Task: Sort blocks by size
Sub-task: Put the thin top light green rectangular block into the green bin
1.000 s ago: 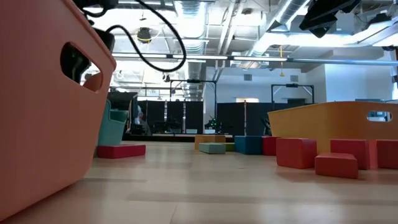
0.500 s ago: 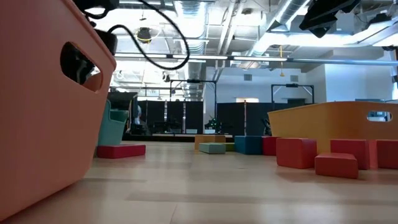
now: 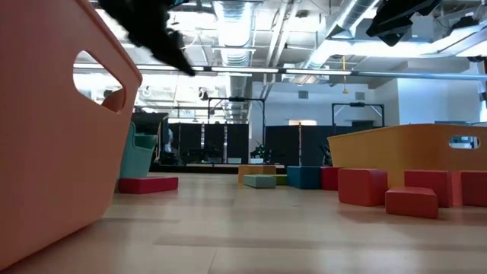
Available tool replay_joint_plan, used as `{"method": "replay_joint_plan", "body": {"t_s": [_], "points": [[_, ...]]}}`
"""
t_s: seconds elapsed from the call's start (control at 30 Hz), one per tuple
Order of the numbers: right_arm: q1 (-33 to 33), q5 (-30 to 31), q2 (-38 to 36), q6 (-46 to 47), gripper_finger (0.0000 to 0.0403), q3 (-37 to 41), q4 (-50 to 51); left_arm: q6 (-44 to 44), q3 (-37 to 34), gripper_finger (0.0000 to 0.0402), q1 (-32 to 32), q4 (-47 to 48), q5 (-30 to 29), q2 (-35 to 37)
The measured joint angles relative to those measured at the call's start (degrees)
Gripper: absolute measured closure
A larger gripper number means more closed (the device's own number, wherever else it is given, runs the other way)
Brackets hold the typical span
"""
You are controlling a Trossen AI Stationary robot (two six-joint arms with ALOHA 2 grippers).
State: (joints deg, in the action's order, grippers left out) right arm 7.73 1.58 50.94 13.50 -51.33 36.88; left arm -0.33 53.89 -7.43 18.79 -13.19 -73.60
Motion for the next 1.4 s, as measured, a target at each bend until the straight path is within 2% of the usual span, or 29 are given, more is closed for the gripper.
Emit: {"method": "replay_joint_plan", "body": {"t_s": [0.17, 0.43, 0.73, 0.9, 1.17, 1.4], "points": [[0.00, 0.00, 0.00, 0.00, 0.0270, 0.00, -0.01, 2.95, 0.05, 0.0201, 3.63, -9.04, 6.36, -5.69], [0.00, 0.11, 0.00, 0.04, 0.0270, 0.00, -0.06, 7.93, 7.96, 0.0201, 7.62, -10.16, 9.46, -19.16], [0.00, 0.28, 0.00, 0.13, 0.0270, 0.00, -0.01, 9.75, 22.76, 0.0201, 10.58, 1.12, 11.34, -34.82], [0.02, 0.29, 0.00, 0.17, 0.0270, 0.00, -0.07, 10.16, 28.76, 0.0201, 12.08, 5.24, 13.28, -41.26], [0.02, 0.28, 0.00, 0.13, 0.0270, 0.00, -0.04, 9.80, 34.28, 0.0201, 13.64, 9.44, 14.67, -47.66], [0.02, 0.71, 0.00, -0.04, 0.0270, 0.00, -0.04, 8.57, 34.47, 0.0203, 14.27, 9.83, 14.16, -49.32]]}}
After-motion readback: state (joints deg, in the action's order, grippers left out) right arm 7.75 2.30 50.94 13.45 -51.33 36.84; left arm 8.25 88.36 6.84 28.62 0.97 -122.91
